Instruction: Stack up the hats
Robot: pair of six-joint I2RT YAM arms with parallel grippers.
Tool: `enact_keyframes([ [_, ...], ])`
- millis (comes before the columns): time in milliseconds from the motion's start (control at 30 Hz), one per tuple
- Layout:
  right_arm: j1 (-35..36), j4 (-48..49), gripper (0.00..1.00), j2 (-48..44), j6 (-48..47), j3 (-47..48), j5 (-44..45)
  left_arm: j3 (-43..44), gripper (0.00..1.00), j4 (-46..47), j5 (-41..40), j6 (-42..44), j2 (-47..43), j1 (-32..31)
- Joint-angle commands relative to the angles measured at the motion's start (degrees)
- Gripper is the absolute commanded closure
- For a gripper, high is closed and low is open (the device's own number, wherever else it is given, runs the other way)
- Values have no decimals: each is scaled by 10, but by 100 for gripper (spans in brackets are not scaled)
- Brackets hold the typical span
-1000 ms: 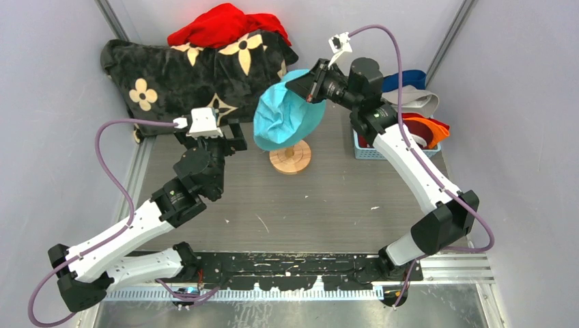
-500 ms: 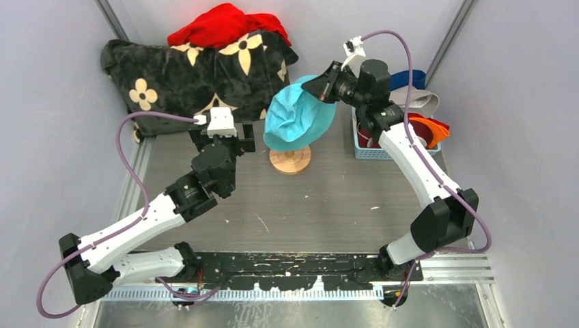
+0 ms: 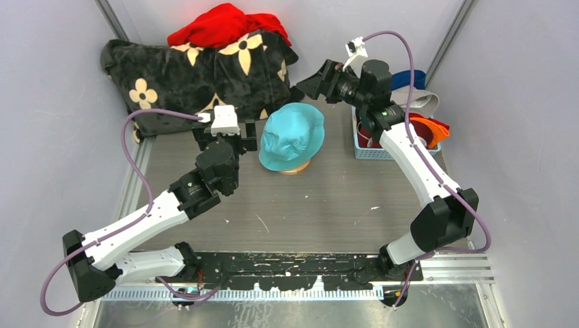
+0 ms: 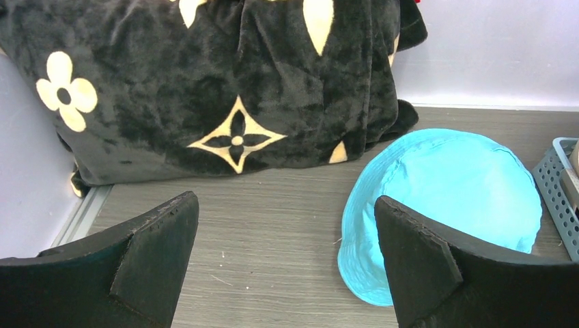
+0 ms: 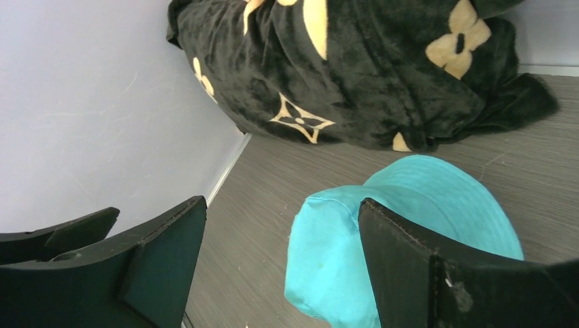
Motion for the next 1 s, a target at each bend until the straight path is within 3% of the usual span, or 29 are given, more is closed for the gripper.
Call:
enact_keyframes([
  [0,-16,17,14,-36,-10,-10,17,30,0,12,-4,-8,11,4],
  [533,-71,-13,13,-54,-35,-25,30,66,0,6,9,-15,57,6],
  [767,-106,-209,8,-38,-115,66,318,87,1,-16,31,-24,76,11],
  [967,-177,-239,7,-16,-119,68,323,100,1,-26,58,-37,91,21],
])
